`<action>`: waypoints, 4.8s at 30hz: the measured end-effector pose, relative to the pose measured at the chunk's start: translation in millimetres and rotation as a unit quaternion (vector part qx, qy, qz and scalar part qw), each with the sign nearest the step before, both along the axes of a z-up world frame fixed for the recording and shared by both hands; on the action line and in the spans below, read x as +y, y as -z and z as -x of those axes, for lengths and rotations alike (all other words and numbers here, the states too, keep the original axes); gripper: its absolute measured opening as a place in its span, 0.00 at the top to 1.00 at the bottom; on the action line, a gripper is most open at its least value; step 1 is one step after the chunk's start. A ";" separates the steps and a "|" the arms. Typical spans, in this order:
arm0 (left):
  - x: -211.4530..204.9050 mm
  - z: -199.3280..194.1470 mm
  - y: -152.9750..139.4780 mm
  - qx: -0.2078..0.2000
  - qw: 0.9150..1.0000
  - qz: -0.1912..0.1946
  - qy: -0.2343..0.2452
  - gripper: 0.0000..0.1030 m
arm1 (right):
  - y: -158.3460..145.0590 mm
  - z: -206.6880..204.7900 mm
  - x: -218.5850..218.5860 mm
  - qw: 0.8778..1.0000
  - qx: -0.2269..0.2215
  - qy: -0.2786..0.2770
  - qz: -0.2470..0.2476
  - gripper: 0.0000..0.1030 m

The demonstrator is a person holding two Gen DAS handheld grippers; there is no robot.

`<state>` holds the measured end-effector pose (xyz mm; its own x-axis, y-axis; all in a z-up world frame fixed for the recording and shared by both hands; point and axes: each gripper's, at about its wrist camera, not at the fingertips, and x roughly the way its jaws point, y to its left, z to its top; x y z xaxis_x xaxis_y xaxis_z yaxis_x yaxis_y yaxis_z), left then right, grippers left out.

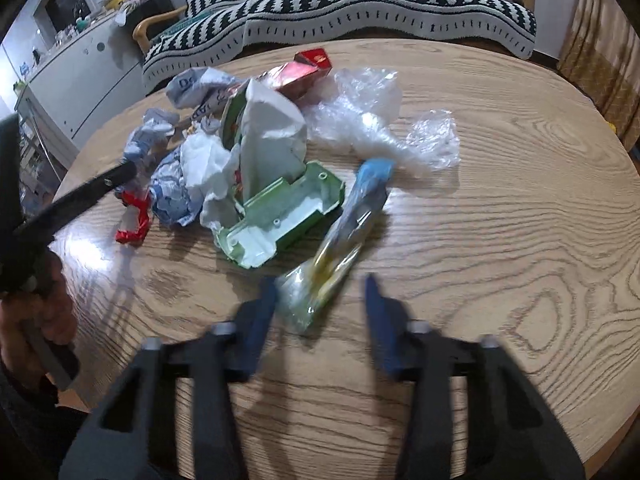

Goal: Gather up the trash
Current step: 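Grasp crumpled foil with the left tool while the right tool grasps a snack wrapper, then carry both items over the black bin and open both tools to drop them, then grasp the red ribbon with the left tool while the right tool grasps the green box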

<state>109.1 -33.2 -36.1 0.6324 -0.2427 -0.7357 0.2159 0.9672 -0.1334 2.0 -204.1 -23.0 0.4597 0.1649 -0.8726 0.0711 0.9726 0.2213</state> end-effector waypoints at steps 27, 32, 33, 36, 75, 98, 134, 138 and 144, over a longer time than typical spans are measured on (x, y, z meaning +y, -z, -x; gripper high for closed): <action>-228.2 134.0 -44.3 -0.013 0.976 0.035 0.216 0.67 | -56.6 159.7 -172.3 0.985 -0.068 0.161 0.009 0.81; -314.4 187.8 -36.2 -0.011 0.955 0.025 0.296 0.67 | -50.4 226.3 -236.6 0.972 -0.066 0.225 0.014 0.81; -331.8 199.7 -34.1 -0.010 0.949 0.024 0.313 0.67 | -48.4 239.8 -248.7 0.969 -0.066 0.237 0.014 0.81; -379.7 235.7 -26.3 -0.003 0.931 0.026 0.363 0.67 | -44.0 280.3 -283.0 0.960 -0.062 0.273 0.016 0.81; -511.2 324.6 23.3 0.029 0.870 -0.015 0.493 0.37 | -6.8 392.2 -372.5 0.926 -0.030 0.377 -0.011 0.44; -337.8 194.0 -45.4 -0.050 0.954 -0.012 0.295 0.07 | -39.5 261.7 -283.8 0.955 -0.078 0.287 -0.012 0.29; -27.8 23.2 27.2 0.025 0.996 -0.086 0.031 0.51 | 3.1 -34.6 19.6 0.999 -0.009 0.039 -0.009 0.51; -24.9 29.4 20.5 0.035 0.997 -0.058 0.031 0.68 | 1.1 -31.2 16.8 0.999 -0.009 0.038 -0.012 0.60; -27.1 38.8 6.3 0.018 0.998 -0.053 0.029 0.68 | -13.5 -18.5 12.3 0.999 -0.027 0.039 0.002 0.61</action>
